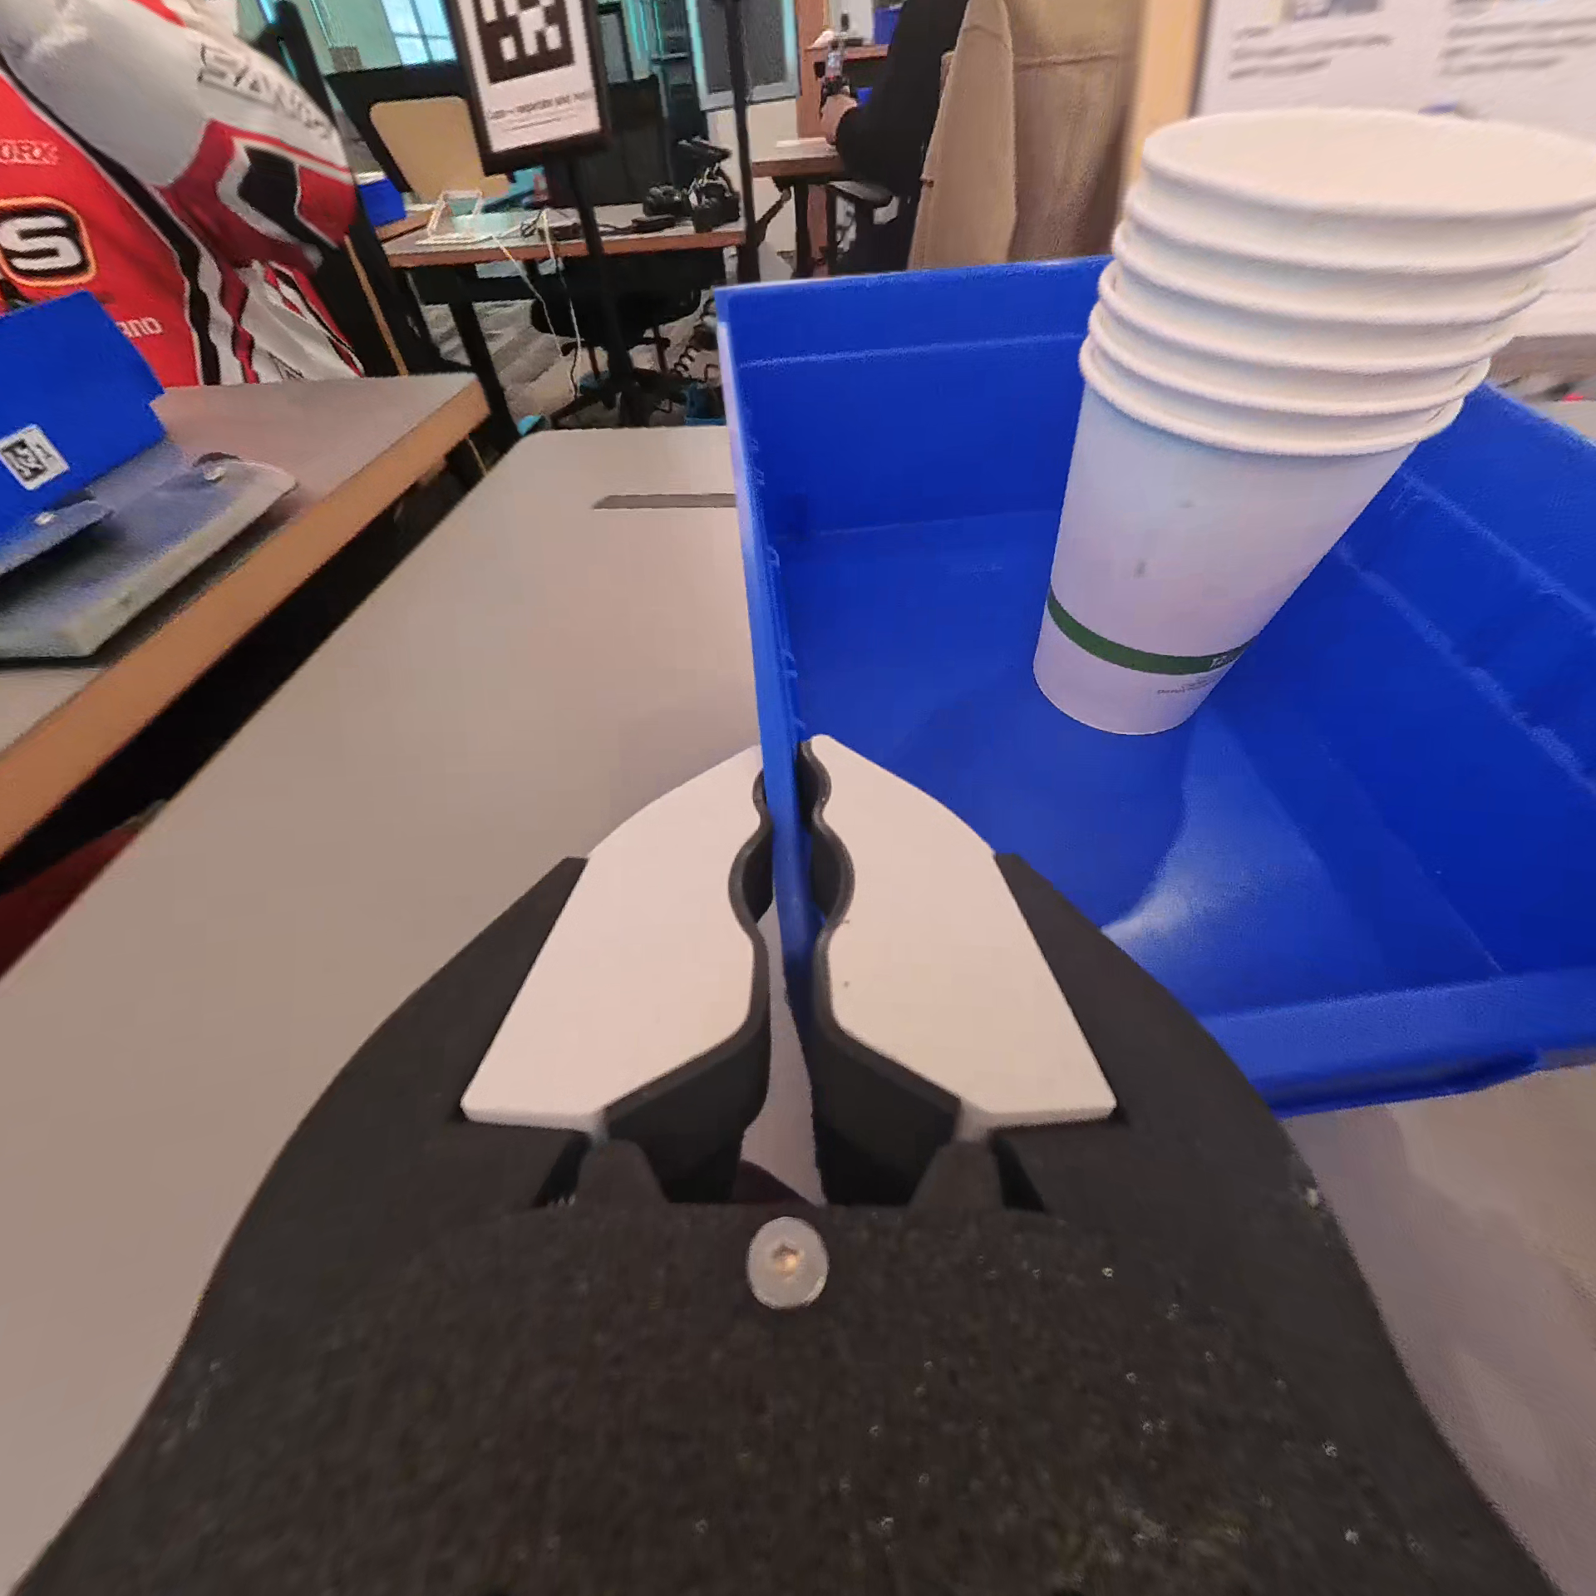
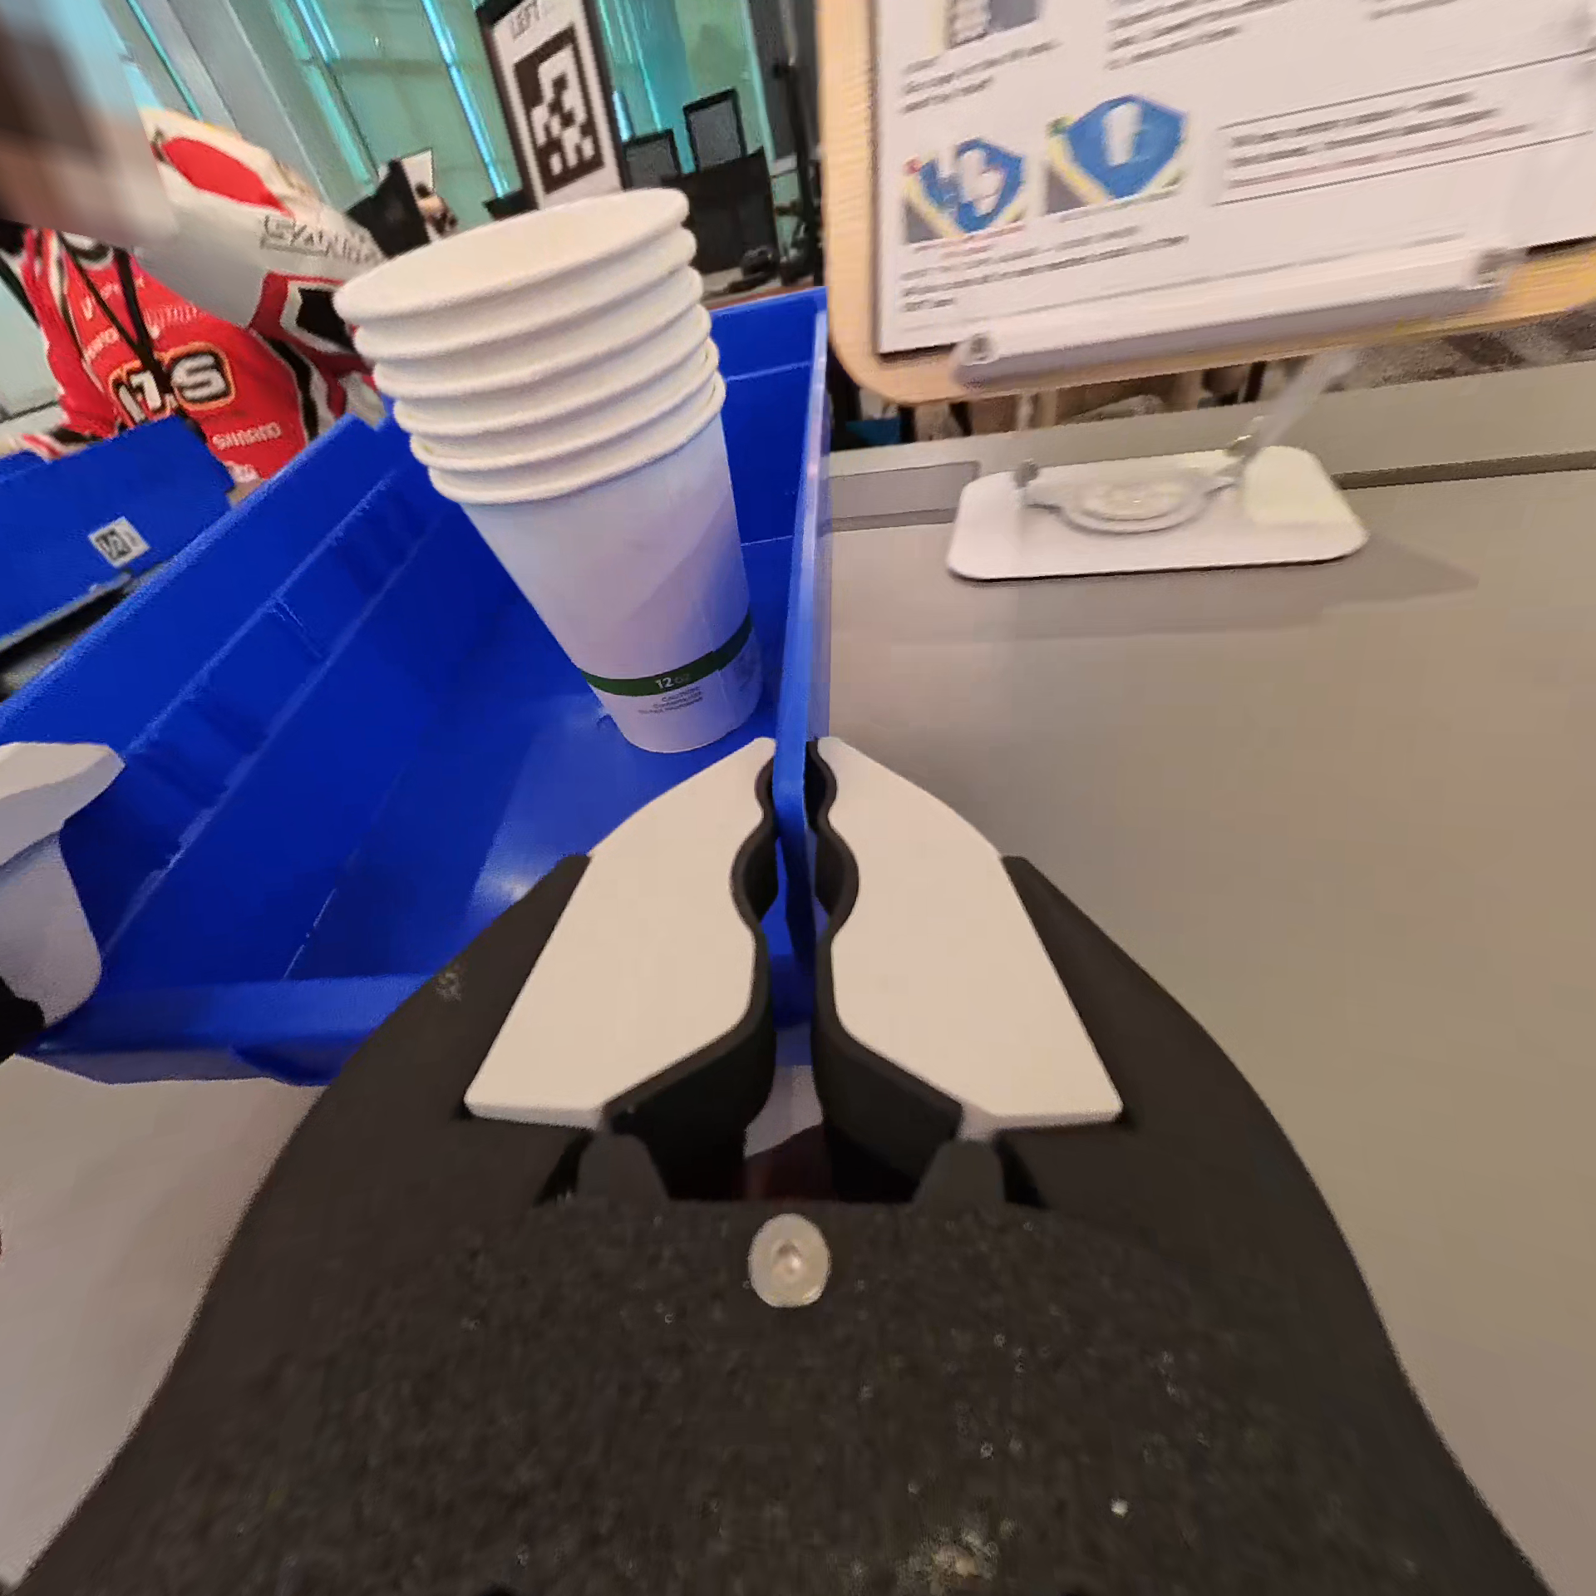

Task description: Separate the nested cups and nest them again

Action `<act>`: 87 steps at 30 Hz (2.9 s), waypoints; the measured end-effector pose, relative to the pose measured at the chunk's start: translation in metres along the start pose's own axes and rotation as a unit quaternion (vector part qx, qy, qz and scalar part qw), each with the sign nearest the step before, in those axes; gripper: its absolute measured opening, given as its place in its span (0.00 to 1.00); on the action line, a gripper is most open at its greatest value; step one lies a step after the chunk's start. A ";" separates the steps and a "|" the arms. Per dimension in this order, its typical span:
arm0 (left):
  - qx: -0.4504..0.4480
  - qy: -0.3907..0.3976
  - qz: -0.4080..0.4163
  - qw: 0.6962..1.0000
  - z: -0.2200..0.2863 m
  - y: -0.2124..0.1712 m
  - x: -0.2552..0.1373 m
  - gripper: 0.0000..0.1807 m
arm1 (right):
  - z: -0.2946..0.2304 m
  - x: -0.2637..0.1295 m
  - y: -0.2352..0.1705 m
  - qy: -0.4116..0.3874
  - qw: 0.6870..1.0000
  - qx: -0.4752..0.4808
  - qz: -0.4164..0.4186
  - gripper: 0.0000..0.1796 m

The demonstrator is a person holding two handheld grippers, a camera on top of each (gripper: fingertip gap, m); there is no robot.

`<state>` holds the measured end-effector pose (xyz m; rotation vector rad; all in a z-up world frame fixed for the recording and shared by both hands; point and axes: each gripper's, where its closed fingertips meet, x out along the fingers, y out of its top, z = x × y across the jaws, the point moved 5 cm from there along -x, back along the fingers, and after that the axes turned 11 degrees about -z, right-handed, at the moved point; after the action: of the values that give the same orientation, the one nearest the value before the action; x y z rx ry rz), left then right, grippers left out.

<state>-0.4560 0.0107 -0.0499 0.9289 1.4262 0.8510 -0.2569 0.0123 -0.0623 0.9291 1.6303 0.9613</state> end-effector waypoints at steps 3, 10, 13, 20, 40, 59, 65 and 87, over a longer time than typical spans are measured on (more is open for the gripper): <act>-0.006 0.002 -0.020 1.000 -0.043 -0.001 0.021 0.01 | -0.037 0.028 -0.003 -0.005 1.000 -0.007 -0.022 0.02; -0.021 -0.029 -0.034 0.999 -0.102 -0.007 0.064 0.01 | -0.085 0.062 -0.024 -0.019 0.998 -0.036 -0.045 0.03; -0.003 -0.034 -0.030 0.999 -0.110 -0.006 0.076 0.01 | -0.090 0.071 -0.036 -0.025 0.997 -0.047 -0.052 0.03; -0.014 -0.048 -0.029 0.998 -0.110 -0.016 0.092 0.01 | -0.084 0.084 -0.032 -0.022 0.997 -0.043 -0.054 0.03; 0.112 -0.392 0.025 0.913 0.258 0.029 -0.056 0.29 | 0.285 -0.127 0.061 -0.042 0.998 -0.041 0.024 0.23; 0.168 -0.427 -0.059 0.887 0.536 -0.013 -0.006 0.39 | 0.527 -0.142 0.004 -0.146 0.987 0.057 -0.041 0.02; 0.165 -0.432 -0.065 0.884 0.534 -0.014 -0.006 0.38 | 0.526 -0.141 0.005 -0.162 0.985 0.038 -0.044 0.02; 0.018 -0.113 0.037 0.993 0.127 -0.055 -0.047 0.32 | 0.235 -0.136 -0.032 0.084 0.991 -0.102 -0.015 0.24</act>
<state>-0.3326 -0.0571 -0.0873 1.0754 1.2211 0.7505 -0.0035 -0.0876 -0.0891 0.6977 1.6431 1.1882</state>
